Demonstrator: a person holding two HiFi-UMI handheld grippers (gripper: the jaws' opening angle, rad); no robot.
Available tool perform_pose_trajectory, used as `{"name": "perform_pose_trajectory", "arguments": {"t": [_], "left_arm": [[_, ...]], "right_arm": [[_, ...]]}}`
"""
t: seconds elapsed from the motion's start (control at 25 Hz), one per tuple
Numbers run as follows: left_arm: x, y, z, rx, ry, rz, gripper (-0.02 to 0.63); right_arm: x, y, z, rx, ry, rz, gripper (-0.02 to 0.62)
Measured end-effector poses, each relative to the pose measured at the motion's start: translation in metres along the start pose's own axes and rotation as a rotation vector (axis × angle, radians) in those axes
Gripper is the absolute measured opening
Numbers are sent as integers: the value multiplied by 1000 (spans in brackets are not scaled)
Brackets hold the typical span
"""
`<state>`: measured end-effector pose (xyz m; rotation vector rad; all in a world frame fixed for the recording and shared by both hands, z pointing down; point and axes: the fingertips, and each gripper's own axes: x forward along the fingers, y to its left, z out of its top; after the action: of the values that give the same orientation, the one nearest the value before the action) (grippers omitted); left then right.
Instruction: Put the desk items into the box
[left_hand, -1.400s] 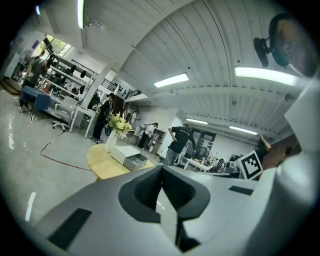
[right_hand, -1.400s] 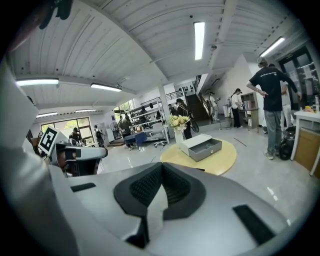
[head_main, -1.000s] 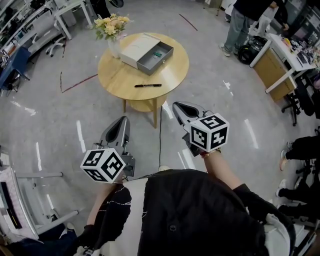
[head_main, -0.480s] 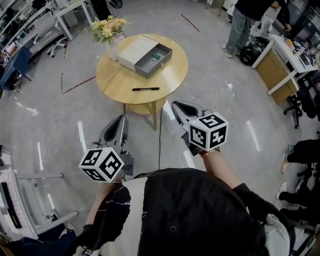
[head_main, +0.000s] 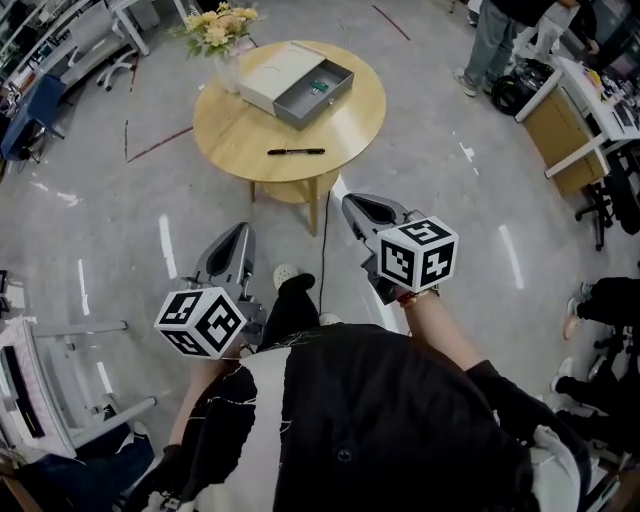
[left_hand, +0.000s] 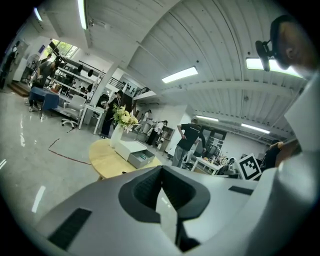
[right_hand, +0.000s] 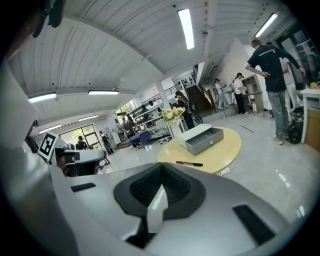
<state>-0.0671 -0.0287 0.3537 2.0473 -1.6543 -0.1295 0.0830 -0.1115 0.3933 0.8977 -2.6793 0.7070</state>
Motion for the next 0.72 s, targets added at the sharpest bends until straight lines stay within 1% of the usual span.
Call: {"name": "perform_pose_trajectory", "arguments": {"t": [0.12, 0.44, 0.72], "left_arm": [[0, 8, -2, -13, 11, 18, 9], [23, 18, 6, -7, 14, -9, 9], [54, 45, 17, -38, 23, -14, 9]], "right_arm": [[7, -1, -3, 23, 13, 6, 5], [26, -17, 2, 50, 23, -22, 5], [55, -32, 11, 51, 46, -39, 5]]}}
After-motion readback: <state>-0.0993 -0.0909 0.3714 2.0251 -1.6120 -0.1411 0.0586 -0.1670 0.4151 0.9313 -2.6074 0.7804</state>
